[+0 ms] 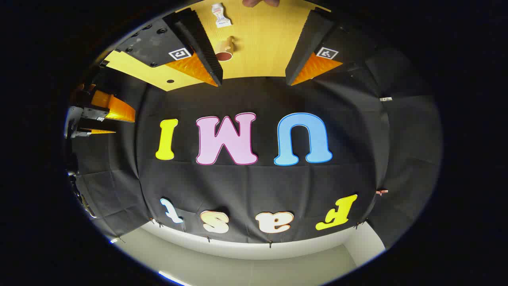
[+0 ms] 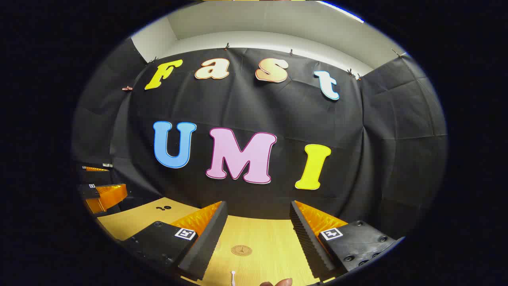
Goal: Put the toothbrush and toothpaste on the desktop into the cup, then pick up the cup and place it on the coaster on the desktop.
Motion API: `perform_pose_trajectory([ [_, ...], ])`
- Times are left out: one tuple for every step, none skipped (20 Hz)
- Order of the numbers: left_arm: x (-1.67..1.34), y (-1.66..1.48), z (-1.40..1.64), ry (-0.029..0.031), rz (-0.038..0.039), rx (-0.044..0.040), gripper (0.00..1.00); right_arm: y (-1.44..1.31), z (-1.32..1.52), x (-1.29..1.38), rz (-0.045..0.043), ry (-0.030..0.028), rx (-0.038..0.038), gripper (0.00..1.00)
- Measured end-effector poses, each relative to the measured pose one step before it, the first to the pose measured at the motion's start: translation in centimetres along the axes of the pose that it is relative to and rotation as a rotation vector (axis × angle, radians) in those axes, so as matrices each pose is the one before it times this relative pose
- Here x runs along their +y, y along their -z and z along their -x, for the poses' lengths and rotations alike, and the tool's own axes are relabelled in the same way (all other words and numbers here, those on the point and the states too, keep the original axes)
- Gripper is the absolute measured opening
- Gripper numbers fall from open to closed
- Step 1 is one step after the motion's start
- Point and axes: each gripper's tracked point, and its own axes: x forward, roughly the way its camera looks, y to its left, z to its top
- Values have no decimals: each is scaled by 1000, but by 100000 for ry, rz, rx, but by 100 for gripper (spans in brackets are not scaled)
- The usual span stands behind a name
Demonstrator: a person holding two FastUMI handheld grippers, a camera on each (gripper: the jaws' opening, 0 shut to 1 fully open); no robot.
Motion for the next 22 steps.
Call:
perform_pose_trajectory([
  [-163, 156, -114, 157, 13, 135, 98, 47, -93, -121, -112, -126, -91, 97],
  [-174, -52, -70, 171, 125, 275, 98, -16, -84, -102, -95, -46, -158, 97],
  [-71, 132, 66, -4, 195, 374, 98, 160, -95, -10, 49, -62, 152, 97],
  [-192, -61, -37, 203, 209, 285, 98, 101, -77, -55, -55, -24, 176, 100],
  [-137, 123, -201, 96, 113, 233, 98, 165, -216, -142, -90, 250, 364, 97],
  [-127, -48, -132, 208, -109, 225, 98, 125, -106, 7, -245, -185, 427, 97],
  [-130, 81, -222, 171, -236, 190, 98, 254, -198, -7, -78, -265, 202, 97],
  [-118, 39, -199, 92, -205, 252, 98, 78, -178, 3, 349, -74, 137, 100],
  [-56, 65, -56, 174, -68, 182, 98, 153, -83, -12, 539, -214, -15, 97],
  [-138, -24, -177, 170, -55, 355, 98, 153, -171, 117, 328, -120, 84, 97],
  [-60, 78, -121, 37, -108, 46, 98, 139, -153, -23, -172, -64, 223, 97],
  [-125, -34, -210, 247, -156, 134, 98, 74, -89, -28, -469, 7, 206, 97],
  [-34, 79, -67, 137, -101, 266, 98, 192, -173, -164, -440, -6, 28, 97],
  [-185, 125, -240, 216, -40, 552, 98, 172, -113, -23, -182, -302, 171, 100],
  [-133, 215, -186, 279, 104, 501, 98, 263, -212, -13, 108, -130, 242, 97],
  [-210, 227, -247, 408, 218, 830, 98, 219, -122, -61, 29, -12, 419, 97],
  [-342, 529, -143, 620, 322, 1437, 98, 228, -137, -28, -227, -128, 437, 97],
  [-527, 684, -411, 1173, 421, 2617, 98, 213, -144, -91, -426, 62, 461, 97],
  [-741, 1188, -415, 2207, 705, 4015, 98, 327, -136, -196, -330, -143, 552, 100],
  [-787, 1367, -476, 2341, 841, 4893, 98, 403, -126, -134, 81, 39, 680, 97],
  [-580, 1443, -640, 1502, 831, 5798, 98, 256, -126, -207, 262, -15, 611, 97],
  [-719, 1793, -739, 822, 975, 6046, 98, 300, -115, -286, 295, 11, 587, 100],
])
